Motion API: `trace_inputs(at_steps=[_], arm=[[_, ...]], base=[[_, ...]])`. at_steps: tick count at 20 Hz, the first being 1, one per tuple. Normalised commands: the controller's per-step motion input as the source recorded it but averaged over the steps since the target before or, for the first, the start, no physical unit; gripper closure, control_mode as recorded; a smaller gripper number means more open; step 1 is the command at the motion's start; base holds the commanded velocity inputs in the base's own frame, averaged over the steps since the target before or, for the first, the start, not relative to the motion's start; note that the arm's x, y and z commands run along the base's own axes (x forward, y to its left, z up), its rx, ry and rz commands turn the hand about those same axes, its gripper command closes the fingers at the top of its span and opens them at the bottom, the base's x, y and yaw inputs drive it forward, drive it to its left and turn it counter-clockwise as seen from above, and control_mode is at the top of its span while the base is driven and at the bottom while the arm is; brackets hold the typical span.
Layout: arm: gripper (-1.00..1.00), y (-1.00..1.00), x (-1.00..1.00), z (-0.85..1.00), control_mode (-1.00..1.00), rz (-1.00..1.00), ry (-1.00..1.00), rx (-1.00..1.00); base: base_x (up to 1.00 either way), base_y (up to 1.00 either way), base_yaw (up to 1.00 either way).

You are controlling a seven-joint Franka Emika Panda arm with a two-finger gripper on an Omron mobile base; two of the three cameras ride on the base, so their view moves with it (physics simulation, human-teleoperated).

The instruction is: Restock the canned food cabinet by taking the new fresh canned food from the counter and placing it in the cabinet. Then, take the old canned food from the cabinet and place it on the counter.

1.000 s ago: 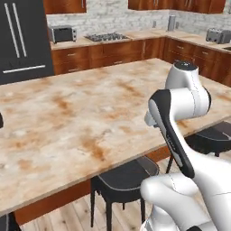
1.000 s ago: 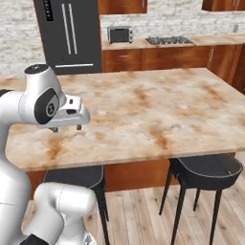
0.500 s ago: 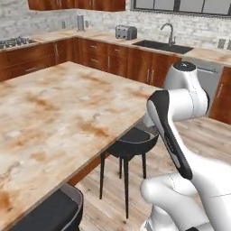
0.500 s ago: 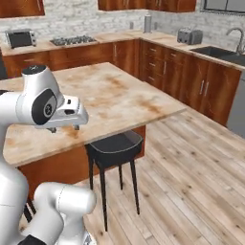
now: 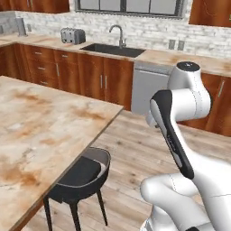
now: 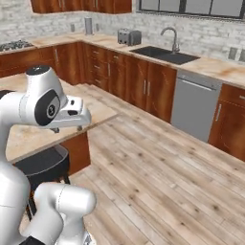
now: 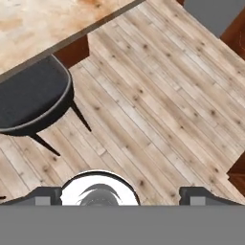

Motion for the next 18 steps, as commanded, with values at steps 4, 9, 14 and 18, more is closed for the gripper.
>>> trace_inputs(at_steps=[4,9,14,18], arm=[[-1.00,0.00,0.00,0.00,1.00,0.00,0.00,0.00],[-1.00,0.00,0.00,0.00,1.00,0.00,0.00,0.00],[-1.00,0.00,0.00,0.00,1.00,0.00,0.00,0.00],[-1.00,0.00,0.00,0.00,1.00,0.00,0.00,0.00]], base=[[1.00,-0.74,-0.17],[1.00,-0.58,0.00],[1.00,-0.60,0.01],[1.00,-0.17,0.00]])
